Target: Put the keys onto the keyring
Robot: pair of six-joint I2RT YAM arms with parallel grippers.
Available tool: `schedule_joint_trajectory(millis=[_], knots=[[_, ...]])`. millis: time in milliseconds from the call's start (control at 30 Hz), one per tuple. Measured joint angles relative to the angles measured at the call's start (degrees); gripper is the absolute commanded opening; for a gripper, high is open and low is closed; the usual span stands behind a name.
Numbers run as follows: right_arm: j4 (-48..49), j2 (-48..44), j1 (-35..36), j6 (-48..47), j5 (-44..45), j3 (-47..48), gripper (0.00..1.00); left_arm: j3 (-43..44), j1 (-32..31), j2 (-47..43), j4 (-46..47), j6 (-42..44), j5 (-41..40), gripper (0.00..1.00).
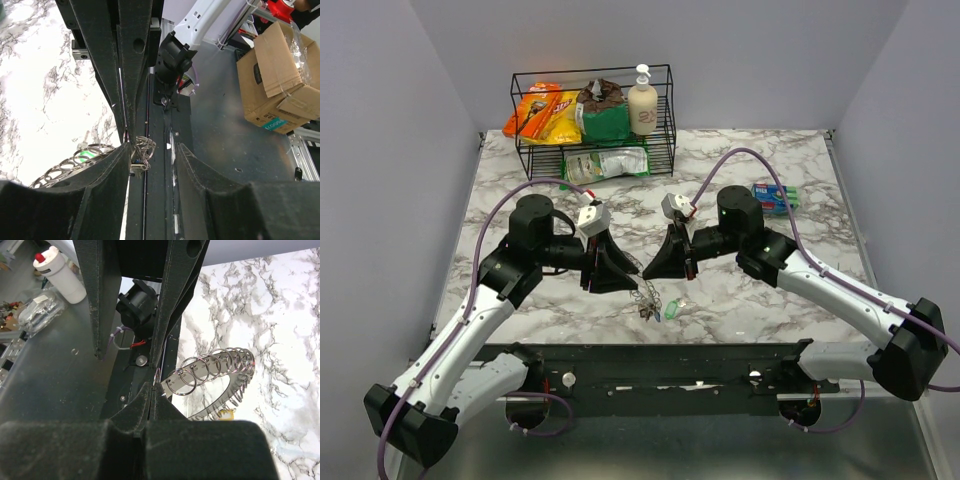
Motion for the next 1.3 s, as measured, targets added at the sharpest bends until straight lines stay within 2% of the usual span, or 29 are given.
schedule_joint_trajectory(millis=[467, 733, 900, 1233, 1300], knots=[[-0.6, 0.0, 0.0, 0.0, -0.3, 0.0, 0.01, 0.5, 0.0, 0.2, 2.5, -0.5, -0.7, 0.49], [-0.6, -0.1, 0.0, 0.0, -0.3, 0.2, 0.01, 0.5, 0.0, 1.7, 4.0, -1.4, -1.4, 0.45], [-0.6, -0.2, 0.0, 0.0, -0.3, 0.3, 0.01, 0.4, -0.1, 1.9, 4.0, -1.3, -1.6, 0.38], [-0.6, -0.3, 0.0, 0.0, -0.3, 0.3, 0.01, 0.3, -1.0, 3.0, 3.9, -1.2, -1.8, 0.38], [-0.6, -0.4, 0.0, 0.0, -0.3, 0.3, 0.01, 0.3, -1.2, 3.1, 3.4, -0.9, -1.9, 0.35]])
